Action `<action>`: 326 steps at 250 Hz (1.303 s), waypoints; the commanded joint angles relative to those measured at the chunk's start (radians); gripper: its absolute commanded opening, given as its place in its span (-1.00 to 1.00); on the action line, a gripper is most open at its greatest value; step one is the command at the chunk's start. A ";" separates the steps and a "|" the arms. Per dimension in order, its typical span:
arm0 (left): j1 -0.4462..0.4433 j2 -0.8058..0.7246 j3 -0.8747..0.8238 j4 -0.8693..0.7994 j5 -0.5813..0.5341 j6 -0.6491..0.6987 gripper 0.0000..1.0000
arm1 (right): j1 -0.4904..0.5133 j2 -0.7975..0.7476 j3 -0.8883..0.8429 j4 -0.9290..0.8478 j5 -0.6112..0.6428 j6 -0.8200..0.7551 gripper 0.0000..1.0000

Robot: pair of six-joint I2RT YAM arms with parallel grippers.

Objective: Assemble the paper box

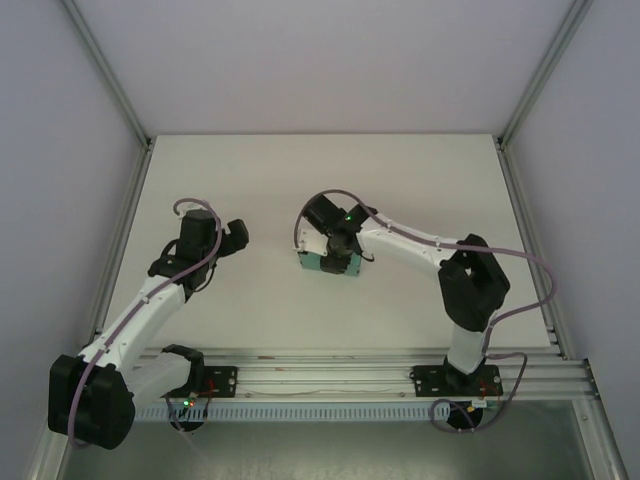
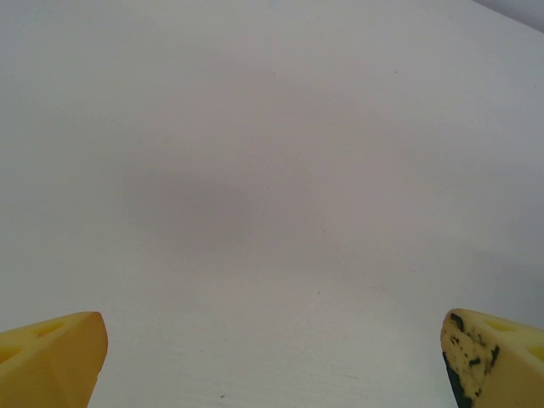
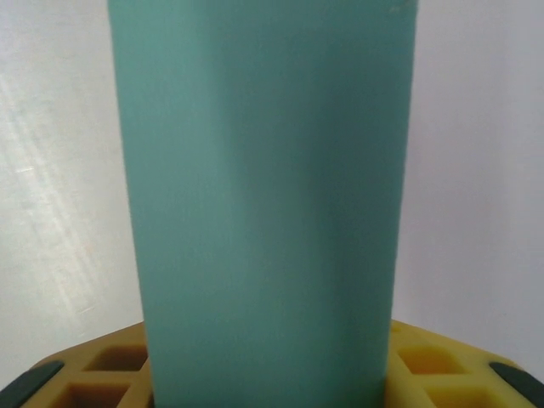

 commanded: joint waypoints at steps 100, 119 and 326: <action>0.008 -0.035 -0.033 0.038 0.047 -0.030 1.00 | 0.076 -0.019 -0.274 0.562 0.527 -0.270 0.50; 0.008 -0.034 -0.030 0.042 0.058 -0.022 1.00 | 0.091 -0.045 -0.274 0.475 0.505 -0.219 0.67; 0.055 -0.045 -0.109 0.304 -0.156 0.229 1.00 | -0.297 -0.754 -0.591 0.610 0.165 0.528 1.00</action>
